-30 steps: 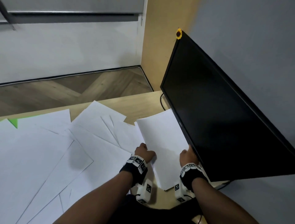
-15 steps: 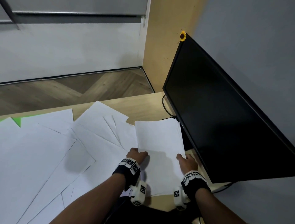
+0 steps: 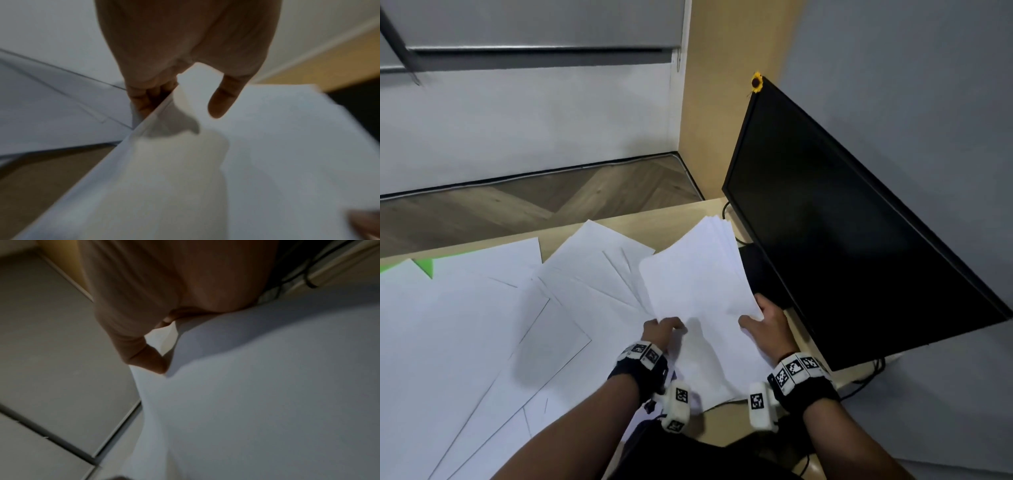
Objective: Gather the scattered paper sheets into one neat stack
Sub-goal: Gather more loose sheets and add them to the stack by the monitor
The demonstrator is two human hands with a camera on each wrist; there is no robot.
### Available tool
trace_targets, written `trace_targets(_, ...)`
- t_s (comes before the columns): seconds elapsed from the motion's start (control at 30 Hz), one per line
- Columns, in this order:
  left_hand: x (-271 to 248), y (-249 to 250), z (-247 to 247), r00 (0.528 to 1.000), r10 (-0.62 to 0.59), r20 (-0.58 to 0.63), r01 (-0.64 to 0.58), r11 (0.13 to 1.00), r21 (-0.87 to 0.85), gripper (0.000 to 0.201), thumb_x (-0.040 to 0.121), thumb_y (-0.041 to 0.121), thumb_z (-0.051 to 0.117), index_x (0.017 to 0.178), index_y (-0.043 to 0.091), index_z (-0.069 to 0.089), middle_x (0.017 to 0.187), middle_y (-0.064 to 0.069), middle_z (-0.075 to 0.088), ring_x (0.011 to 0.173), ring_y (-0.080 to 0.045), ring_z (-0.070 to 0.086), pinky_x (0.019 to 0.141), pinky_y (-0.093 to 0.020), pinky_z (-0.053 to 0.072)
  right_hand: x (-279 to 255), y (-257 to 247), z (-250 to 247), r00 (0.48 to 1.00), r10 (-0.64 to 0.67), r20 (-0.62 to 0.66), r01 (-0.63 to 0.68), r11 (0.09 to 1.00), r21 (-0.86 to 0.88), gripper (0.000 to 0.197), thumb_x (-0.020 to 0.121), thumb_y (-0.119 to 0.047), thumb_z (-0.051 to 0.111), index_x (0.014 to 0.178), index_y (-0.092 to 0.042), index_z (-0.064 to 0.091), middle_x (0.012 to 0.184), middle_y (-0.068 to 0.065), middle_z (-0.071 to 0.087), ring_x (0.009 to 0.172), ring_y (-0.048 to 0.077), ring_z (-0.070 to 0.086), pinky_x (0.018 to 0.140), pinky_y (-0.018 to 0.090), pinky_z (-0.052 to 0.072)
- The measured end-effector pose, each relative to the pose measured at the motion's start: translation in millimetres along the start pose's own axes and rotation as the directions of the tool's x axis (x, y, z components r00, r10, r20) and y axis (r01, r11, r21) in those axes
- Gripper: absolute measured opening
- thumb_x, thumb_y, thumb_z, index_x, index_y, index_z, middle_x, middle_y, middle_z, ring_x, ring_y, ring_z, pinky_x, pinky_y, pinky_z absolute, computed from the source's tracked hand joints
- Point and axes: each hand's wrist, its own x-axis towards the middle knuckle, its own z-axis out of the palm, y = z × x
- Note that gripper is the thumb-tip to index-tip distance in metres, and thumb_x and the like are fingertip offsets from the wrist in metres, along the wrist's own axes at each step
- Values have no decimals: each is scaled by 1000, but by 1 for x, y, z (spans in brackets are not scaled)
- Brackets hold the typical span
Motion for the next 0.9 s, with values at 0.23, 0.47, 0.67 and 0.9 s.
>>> trace_targets(0.23,-66,51,-34,963,270,-22,-261,901,-347,26,49,8,62,75,10,62,61,0,67,69,-24,58,60,-25,46,-19,-44,0,980,-189,64,191,982,-15,30,62,-11,59,90,-7,66,75,12,65,69,13,56,63,29,47)
trace_targets(0.47,-104,95,-54,835,535,-128,-550,812,-195,48,47,5,67,94,3,62,92,-13,69,86,-25,63,80,-38,52,-21,-49,18,972,-202,-117,220,961,167,18,66,-8,58,81,-11,66,72,-9,66,69,9,59,63,24,48)
trace_targets(0.67,-145,105,-62,717,683,-141,-697,704,-137,36,56,6,67,89,17,61,90,-2,70,79,-11,64,69,-23,54,-22,-56,36,958,-142,-248,227,906,357,30,67,-3,59,96,0,64,85,2,68,67,-5,65,64,11,50)
trace_targets(0.9,-144,71,-73,689,686,-234,-705,709,-1,51,59,18,69,109,16,56,98,7,66,85,4,61,65,-8,46,-18,-43,54,971,-35,-235,112,939,325,48,69,2,69,116,2,58,105,14,67,93,19,66,68,16,52)
